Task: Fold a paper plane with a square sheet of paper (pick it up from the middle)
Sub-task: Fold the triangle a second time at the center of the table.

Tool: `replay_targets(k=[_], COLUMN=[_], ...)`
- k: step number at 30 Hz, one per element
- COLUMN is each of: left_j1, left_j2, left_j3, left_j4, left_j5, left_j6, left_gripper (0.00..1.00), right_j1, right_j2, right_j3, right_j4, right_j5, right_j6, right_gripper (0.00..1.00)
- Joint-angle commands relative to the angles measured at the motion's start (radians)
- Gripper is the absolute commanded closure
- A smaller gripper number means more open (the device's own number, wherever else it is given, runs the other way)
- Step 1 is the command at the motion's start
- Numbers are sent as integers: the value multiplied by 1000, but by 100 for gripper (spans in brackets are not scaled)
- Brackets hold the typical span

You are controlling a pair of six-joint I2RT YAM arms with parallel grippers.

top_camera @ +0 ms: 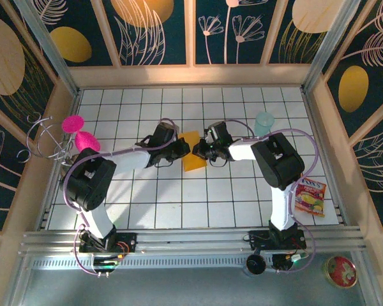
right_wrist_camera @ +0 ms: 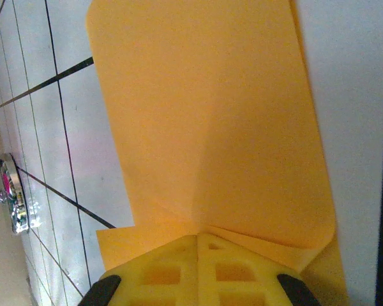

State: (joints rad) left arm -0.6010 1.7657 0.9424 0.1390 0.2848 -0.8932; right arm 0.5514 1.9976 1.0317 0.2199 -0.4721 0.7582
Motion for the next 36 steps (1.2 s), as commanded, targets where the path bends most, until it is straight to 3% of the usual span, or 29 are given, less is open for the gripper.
replay_targets(k=[1, 23, 36], left_j1=[-19, -60, -60], left_j2=[5, 151, 128], left_j3=[-49, 145, 82], left_j4=[-3, -213, -222], left_j5=[29, 2, 7], left_j6=[-32, 111, 130], left_gripper=[100, 100, 100], right_j1=[1, 2, 1], right_j2=[73, 91, 92], right_j3=[-40, -34, -35], right_j4=[-82, -93, -96], right_j5=[67, 68, 70], right_j6=[0, 6, 15], right_gripper=[100, 100, 100])
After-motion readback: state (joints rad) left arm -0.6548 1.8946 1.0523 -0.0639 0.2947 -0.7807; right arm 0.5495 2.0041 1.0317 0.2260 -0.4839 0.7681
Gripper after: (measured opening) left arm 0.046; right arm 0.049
